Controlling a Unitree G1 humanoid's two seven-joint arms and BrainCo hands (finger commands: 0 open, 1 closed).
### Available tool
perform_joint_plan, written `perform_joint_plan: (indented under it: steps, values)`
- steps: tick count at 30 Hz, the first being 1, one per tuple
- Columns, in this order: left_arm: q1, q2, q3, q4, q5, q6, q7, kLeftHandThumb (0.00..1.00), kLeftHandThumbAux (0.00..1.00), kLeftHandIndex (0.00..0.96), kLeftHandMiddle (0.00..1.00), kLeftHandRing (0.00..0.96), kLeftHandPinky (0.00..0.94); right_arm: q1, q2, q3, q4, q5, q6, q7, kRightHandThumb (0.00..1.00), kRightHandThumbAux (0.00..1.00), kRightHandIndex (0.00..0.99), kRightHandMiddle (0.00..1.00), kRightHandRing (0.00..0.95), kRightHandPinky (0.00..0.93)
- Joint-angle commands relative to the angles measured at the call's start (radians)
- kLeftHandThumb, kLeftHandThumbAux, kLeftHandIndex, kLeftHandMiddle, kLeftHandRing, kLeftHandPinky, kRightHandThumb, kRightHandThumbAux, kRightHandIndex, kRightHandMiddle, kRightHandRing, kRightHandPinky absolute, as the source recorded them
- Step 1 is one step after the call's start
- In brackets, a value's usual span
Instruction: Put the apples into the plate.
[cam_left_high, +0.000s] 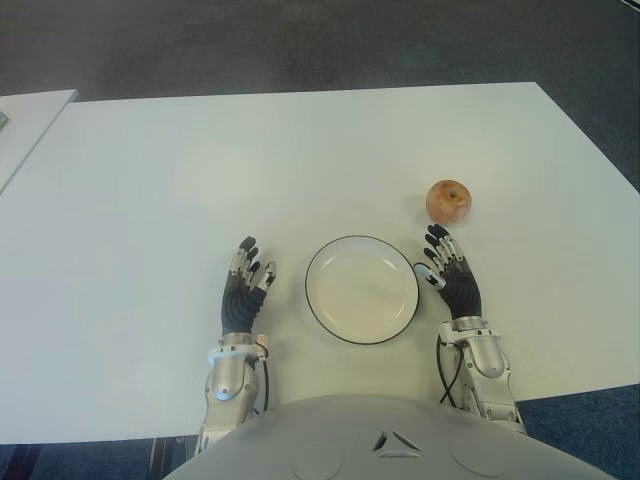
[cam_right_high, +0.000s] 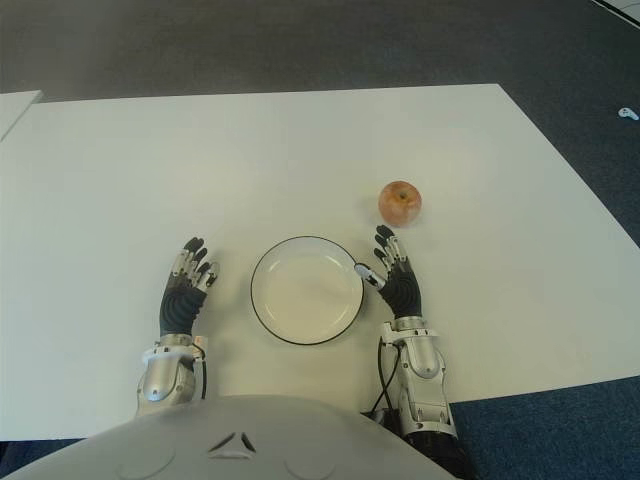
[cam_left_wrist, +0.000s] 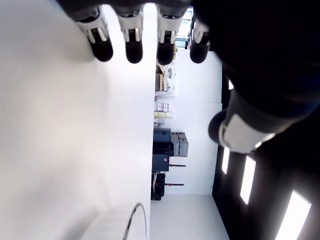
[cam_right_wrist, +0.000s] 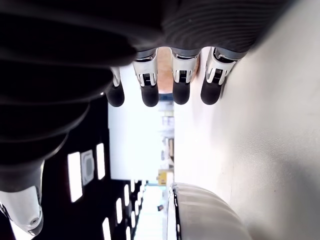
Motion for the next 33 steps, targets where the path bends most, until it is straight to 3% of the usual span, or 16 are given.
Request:
perform_joint_plan:
  steps: [1, 18, 33]
  values:
    - [0.044, -0.017, -0.028, 0.004, 0.003, 0.038, 0.007, 0.069, 0.673, 0.012, 0.0, 0.0, 0.0, 0.018, -0.001, 0.001, 0.04, -0.006, 0.057, -0.002, 0.087, 0.623, 0.0, 0.0, 0.0, 0.0]
    - [0.097, -0.043, -0.082, -0.092, -0.043, 0.128, 0.064, 0.015, 0.716, 0.02, 0.005, 0.0, 0.0, 0.007, 0.007, -0.001, 0.043, -0.005, 0.05, -0.017, 0.088, 0.57, 0.0, 0.0, 0.0, 0.0]
    - [0.084, -0.038, -0.107, -0.074, -0.037, 0.122, 0.09, 0.026, 0.698, 0.02, 0.004, 0.0, 0.0, -0.017, -0.019, -0.016, 0.034, 0.037, 0.042, 0.031, 0.097, 0.567, 0.0, 0.002, 0.0, 0.0]
